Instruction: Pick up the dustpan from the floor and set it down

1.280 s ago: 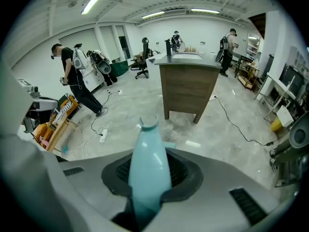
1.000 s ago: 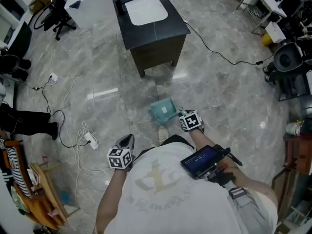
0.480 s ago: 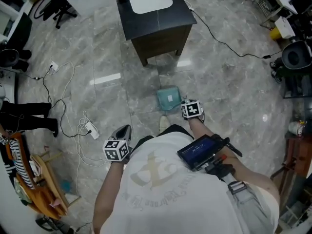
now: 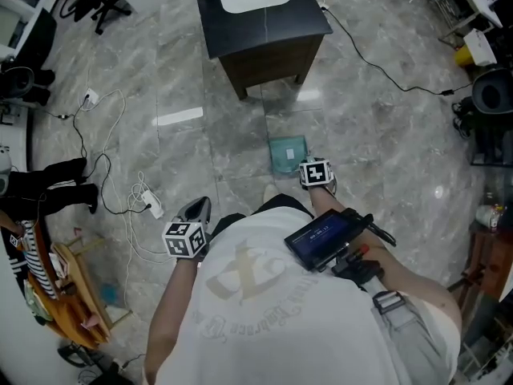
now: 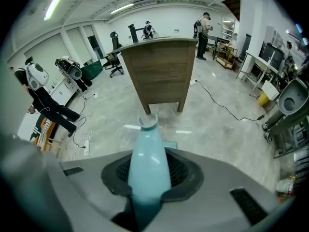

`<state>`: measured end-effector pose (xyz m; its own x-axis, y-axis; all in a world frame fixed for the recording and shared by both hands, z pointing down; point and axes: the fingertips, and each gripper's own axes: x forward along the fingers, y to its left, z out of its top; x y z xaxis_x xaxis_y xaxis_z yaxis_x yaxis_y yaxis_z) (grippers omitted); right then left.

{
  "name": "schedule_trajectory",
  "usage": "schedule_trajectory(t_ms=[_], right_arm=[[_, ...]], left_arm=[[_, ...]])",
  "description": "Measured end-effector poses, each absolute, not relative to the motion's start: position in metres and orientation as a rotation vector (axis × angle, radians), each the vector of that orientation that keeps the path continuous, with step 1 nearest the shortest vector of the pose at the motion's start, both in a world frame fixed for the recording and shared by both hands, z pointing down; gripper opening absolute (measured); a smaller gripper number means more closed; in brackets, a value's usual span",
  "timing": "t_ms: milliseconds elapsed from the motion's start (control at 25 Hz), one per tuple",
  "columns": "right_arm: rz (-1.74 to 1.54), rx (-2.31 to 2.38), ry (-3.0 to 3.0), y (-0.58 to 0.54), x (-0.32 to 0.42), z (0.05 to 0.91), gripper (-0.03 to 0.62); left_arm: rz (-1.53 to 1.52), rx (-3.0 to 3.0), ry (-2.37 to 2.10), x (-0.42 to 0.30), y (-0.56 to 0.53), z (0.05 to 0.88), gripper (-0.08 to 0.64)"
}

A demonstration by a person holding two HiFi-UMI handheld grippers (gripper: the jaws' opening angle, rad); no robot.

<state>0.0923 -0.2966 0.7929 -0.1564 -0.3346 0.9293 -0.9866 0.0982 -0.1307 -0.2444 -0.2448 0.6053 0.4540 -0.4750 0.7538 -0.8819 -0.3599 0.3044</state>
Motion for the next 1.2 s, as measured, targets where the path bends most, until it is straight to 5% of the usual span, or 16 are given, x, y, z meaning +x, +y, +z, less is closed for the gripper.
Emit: schedule_trajectory(t_ms=[1200], right_arm=[[1.195,1.162,-1.775,-0.254,0.047,0.807,0.221]], left_arm=[[0.830,2.062,-1.037,-0.221,-0.250,0.596,0.012]])
